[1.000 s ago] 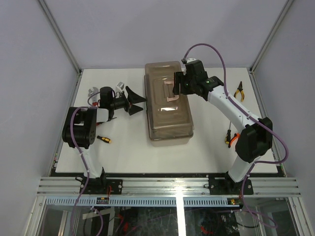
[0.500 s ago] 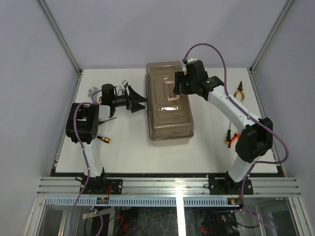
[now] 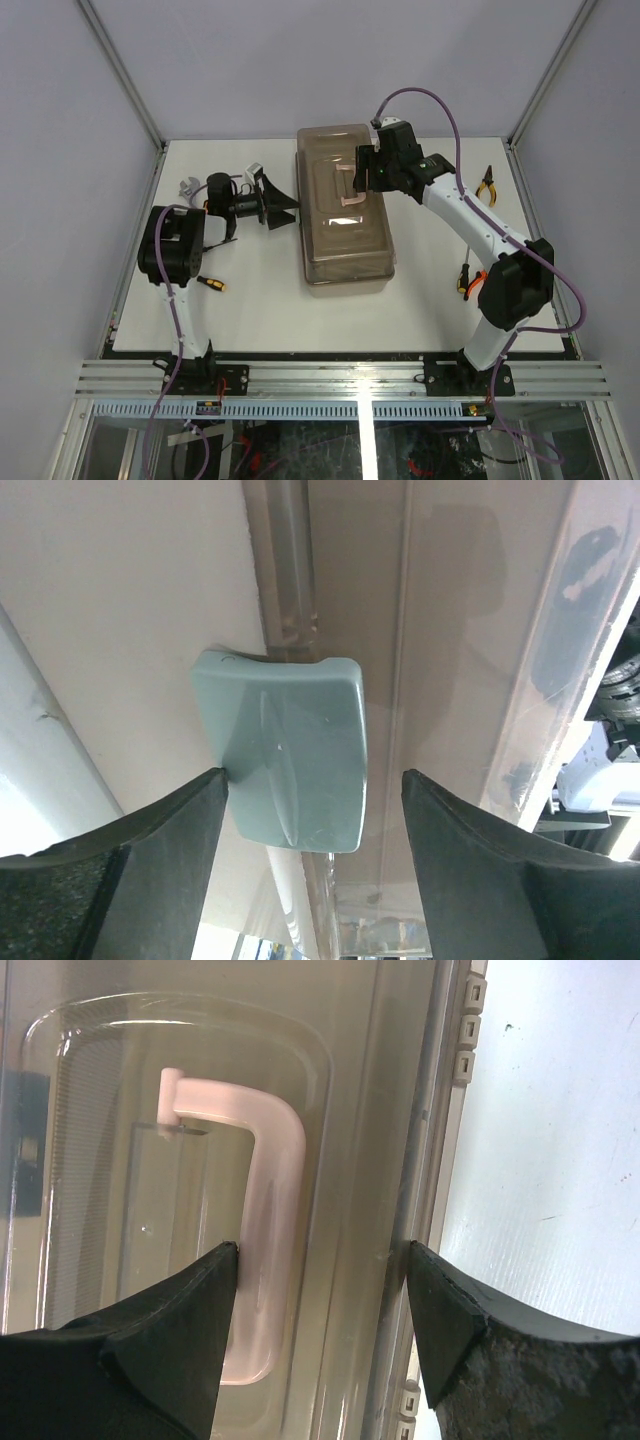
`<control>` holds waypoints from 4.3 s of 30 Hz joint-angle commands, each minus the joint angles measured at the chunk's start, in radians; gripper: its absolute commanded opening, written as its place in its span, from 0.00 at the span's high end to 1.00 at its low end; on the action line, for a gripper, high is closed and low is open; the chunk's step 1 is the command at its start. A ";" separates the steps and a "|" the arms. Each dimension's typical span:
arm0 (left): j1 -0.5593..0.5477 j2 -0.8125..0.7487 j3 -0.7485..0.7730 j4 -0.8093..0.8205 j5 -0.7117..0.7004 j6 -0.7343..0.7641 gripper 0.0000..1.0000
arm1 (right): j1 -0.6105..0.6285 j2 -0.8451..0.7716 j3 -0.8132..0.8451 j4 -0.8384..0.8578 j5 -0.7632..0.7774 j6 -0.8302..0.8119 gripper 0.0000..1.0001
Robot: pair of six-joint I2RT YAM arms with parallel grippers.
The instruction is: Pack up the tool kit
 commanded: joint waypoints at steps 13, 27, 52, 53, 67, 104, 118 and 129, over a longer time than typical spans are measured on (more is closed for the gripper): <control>-0.081 0.057 0.007 0.252 0.059 -0.149 0.19 | 0.032 0.108 -0.037 -0.219 -0.067 -0.018 0.37; -0.095 0.072 0.007 0.268 0.066 -0.169 0.67 | 0.034 0.111 -0.039 -0.220 -0.070 -0.014 0.37; -0.097 0.088 0.005 0.302 0.033 -0.204 0.20 | 0.037 0.103 -0.056 -0.216 -0.080 -0.011 0.37; -0.096 0.094 0.007 0.309 0.031 -0.207 0.21 | 0.038 0.104 -0.053 -0.218 -0.080 -0.010 0.37; -0.095 0.125 0.046 0.337 -0.016 -0.222 0.25 | 0.041 0.115 -0.042 -0.226 -0.085 -0.008 0.37; -0.096 0.048 0.058 -0.180 -0.081 0.126 1.00 | 0.043 0.127 -0.036 -0.223 -0.091 -0.008 0.38; -0.098 0.008 0.125 -0.606 -0.158 0.368 1.00 | 0.043 0.127 -0.042 -0.222 -0.091 -0.010 0.37; -0.115 0.014 0.124 -0.601 -0.151 0.396 0.61 | 0.043 0.120 -0.047 -0.227 -0.093 -0.008 0.37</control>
